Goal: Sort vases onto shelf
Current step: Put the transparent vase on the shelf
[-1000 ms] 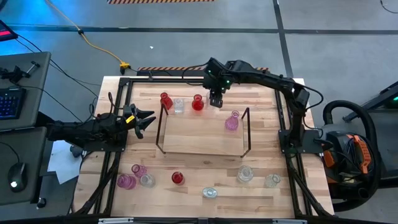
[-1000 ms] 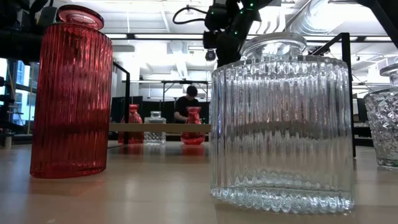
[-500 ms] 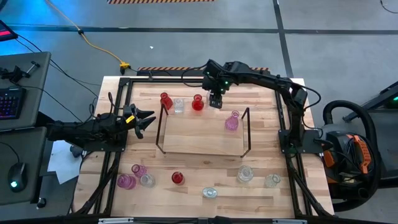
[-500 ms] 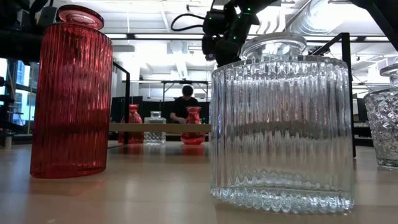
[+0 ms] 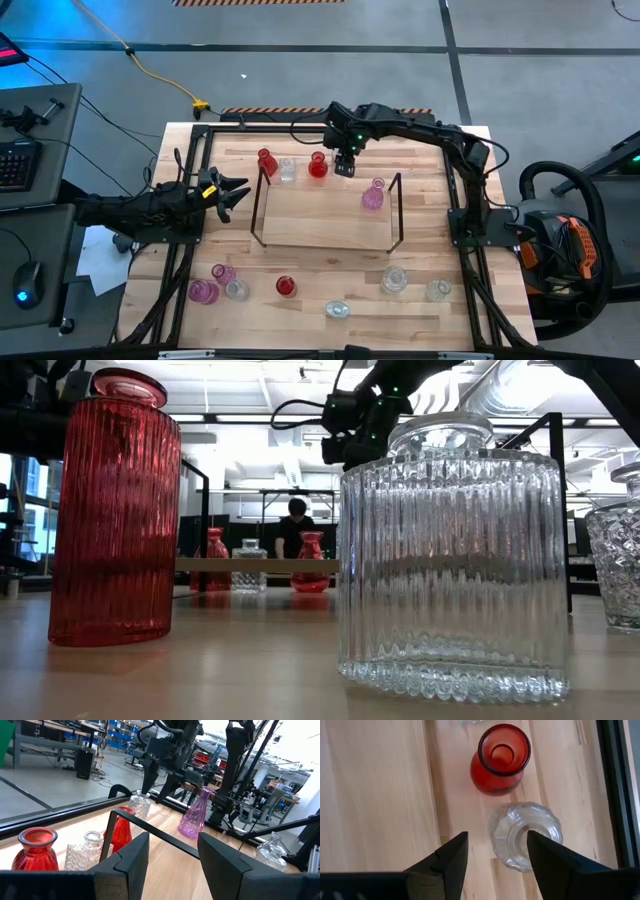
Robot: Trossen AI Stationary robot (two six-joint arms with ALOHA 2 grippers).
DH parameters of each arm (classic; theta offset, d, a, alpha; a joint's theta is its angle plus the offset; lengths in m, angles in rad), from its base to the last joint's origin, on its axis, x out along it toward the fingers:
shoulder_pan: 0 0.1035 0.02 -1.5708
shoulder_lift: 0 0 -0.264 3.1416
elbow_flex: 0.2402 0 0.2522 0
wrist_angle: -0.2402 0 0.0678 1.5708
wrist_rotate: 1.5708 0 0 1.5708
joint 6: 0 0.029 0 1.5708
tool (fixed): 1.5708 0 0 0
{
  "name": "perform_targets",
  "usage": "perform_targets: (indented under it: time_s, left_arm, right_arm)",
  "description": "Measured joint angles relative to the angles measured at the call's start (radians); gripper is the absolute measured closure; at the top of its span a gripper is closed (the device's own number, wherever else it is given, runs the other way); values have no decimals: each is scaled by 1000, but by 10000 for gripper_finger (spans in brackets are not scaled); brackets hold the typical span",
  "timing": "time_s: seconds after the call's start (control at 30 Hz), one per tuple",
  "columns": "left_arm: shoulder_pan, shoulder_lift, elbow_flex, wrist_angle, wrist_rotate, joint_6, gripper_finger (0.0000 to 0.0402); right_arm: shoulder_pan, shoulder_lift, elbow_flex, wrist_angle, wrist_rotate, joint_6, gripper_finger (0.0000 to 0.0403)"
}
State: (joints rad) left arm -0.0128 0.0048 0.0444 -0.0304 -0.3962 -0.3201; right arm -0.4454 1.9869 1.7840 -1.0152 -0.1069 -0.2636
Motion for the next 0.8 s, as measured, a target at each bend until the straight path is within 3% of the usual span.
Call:
perform_targets:
  time_s: [0.3, 0.63, 0.8]
  left_arm:
    - [0, 1, 0, 0, 0, 0, 243]
    - [0, 1, 0, 0, 0, 0, 243]
    - [0, 1, 0, 0, 0, 0, 243]
  right_arm:
    - [-5, 23, 5, -31, 38, 0, 260]
    - [-3, 23, 5, -16, 102, -33, 384]
    - [8, 24, 4, -18, 157, -30, 379]
